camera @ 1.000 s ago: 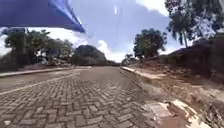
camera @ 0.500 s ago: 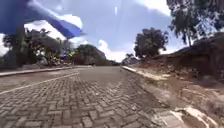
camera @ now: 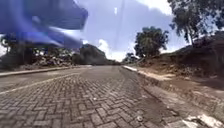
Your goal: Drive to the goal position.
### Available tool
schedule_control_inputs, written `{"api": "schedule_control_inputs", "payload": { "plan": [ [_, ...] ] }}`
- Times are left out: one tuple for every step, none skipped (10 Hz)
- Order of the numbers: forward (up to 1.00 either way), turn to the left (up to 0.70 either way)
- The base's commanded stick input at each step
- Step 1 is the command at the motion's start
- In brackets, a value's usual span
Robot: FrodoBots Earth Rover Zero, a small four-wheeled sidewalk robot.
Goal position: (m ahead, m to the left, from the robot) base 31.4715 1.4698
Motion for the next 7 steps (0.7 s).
{"api": "schedule_control_inputs", "payload": {
  "plan": [
    [0.5,0.0],
    [0.5,0.0],
    [0.5,0.0],
    [0.5,0.0],
    [0.5,0.0],
    [0.5,0.0],
    [0.5,0.0]
  ]
}}
